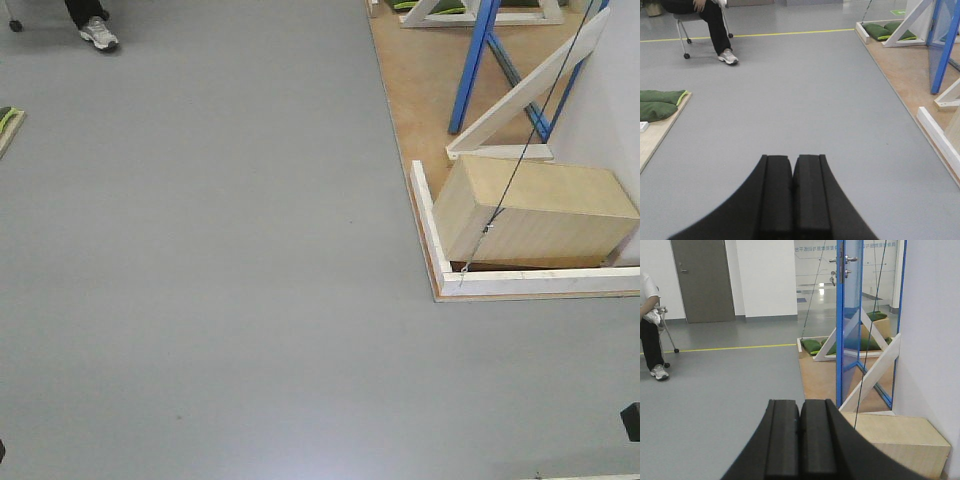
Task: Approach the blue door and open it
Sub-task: 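Drive the base forward toward the blue-framed door beside the wooden platform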
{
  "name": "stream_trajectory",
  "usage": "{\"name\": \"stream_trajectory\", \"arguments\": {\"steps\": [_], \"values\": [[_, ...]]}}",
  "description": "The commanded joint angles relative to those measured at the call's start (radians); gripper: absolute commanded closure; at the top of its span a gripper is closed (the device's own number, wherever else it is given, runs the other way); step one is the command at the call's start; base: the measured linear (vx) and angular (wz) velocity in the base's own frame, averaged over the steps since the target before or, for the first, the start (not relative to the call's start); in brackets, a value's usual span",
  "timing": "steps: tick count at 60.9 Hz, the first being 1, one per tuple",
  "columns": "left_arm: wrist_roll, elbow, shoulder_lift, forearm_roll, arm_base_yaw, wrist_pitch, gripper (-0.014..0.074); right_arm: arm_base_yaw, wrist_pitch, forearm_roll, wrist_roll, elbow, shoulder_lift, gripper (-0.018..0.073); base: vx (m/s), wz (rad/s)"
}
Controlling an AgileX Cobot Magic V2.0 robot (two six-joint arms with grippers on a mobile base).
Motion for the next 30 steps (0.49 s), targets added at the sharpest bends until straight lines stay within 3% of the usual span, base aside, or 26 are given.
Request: {"name": "stream_trajectory", "arguments": {"steps": [1, 30], "values": [[-0.004, -0.032, -0.025, 0.001, 0.008, -0.079, 0.0526, -0.002, -0.087, -0.006, -0.006, 0.009, -0.015, 0.0564, 0.16, 0.01], [-0.004, -0.032, -0.022, 0.001, 0.01, -0.076, 0.0526, -0.002, -0.087, -0.006, -0.005, 0.009, -0.015, 0.0564, 0.25, -0.09]]}}
